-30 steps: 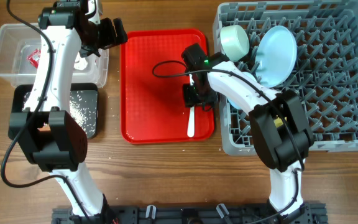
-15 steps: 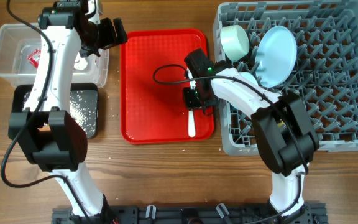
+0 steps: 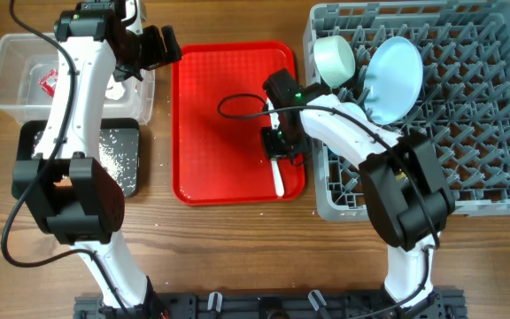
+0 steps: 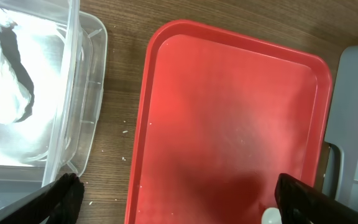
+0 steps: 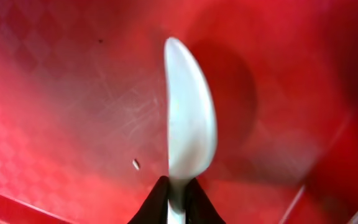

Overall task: Sort waste into correct bins and load items into the dishwasher rack
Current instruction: 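Reach the right gripper down to the white spoon and grasp it, then carry the white spoon into the rack's front corner and release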

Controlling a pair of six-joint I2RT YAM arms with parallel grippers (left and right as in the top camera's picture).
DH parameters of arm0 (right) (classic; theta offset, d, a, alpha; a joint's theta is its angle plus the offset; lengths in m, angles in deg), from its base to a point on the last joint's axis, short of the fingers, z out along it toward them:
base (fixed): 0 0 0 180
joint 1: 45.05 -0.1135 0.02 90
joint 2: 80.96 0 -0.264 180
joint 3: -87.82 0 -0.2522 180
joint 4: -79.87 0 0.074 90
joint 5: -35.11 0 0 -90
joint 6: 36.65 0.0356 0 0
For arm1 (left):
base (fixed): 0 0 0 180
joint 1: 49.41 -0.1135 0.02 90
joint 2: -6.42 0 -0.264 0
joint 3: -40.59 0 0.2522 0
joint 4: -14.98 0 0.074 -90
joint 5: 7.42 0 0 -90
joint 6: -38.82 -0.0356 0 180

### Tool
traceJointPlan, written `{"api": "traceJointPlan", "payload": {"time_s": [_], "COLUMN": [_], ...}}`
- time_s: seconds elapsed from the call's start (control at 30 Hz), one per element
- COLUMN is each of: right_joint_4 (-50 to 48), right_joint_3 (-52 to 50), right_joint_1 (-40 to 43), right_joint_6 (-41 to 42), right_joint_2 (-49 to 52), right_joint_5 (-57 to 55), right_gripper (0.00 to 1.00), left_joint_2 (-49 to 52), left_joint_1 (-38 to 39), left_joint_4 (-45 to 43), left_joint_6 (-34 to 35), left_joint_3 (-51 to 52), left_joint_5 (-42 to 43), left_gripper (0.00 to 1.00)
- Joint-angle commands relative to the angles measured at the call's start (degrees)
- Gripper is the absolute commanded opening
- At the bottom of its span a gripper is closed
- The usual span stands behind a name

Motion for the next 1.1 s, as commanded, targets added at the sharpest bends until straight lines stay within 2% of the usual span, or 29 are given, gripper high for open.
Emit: {"api": "traceJointPlan", "payload": {"time_s": [0.0,0.17,0.37,0.5,0.6,0.7,0.8,0.83,0.87,0.97,1.0,1.03,1.07], "right_joint_4": [3.0,3.4,3.5,4.4,5.6,10.2,15.4,17.0,19.1,22.4,24.2,25.5,26.2], "right_joint_3": [2.3,3.2,3.2,4.3,4.5,4.5,4.5,4.5,4.0,0.0,-1.8,-3.4,-4.7], "right_joint_1": [-0.2,-0.2,-0.2,1.4,4.7,11.8,20.2,22.6,26.1,30.1,30.3,30.3,30.3], "right_joint_6": [-2.0,-2.4,-1.3,-1.3,-1.2,0.5,2.2,4.2,11.5,38.9,50.3,57.4,61.3], "right_joint_2": [-2.2,-9.5,-10.1,-16.0,-24.6,-34.9,-40.9,-41.5,-41.7,-41.7,-41.7,-41.7,-41.7], "right_joint_5": [-2.3,-3.6,-5.2,-5.2,-7.4,-13.5,-17.5,-18.6,-19.7,-25.9,-26.6,-26.6,-26.2], "right_gripper": [0.04,0.04,0.04,0.04,0.04,0.04,0.04,0.04,0.04,0.04,0.04,0.04,0.04], "left_joint_2": [-1.8,-1.8,-1.8,-1.8,-1.8,-1.8,-1.8,-1.8,-1.8,-1.8,-1.8,-1.8,-1.8], "left_joint_1": [-0.2,-0.2,-0.2,-0.2,-0.2,-0.2,-0.2,-0.2,-0.2,-0.2,-0.2,-0.2,-0.2], "left_joint_4": [-0.2,-0.2,-0.2,-0.2,-0.2,-0.2,-0.2,-0.1,-0.2,-0.2,-0.2,-0.2,-0.2], "left_joint_6": [0.7,0.7,0.7,0.7,0.7,0.7,0.7,0.7,0.7,0.7,0.7,0.7,0.7], "left_joint_3": [-1.1,-1.1,-1.1,-1.1,-1.1,-1.1,-1.1,-1.1,-1.1,-1.1,-1.1,-1.1,-1.1], "left_joint_5": [-0.6,-0.6,-0.6,-0.6,-0.6,-0.6,-0.6,-0.6,-0.6,-0.6,-0.6,-0.6,-0.6], "left_gripper": [1.0,1.0,1.0,1.0,1.0,1.0,1.0,1.0,1.0,1.0,1.0,1.0,1.0]}}
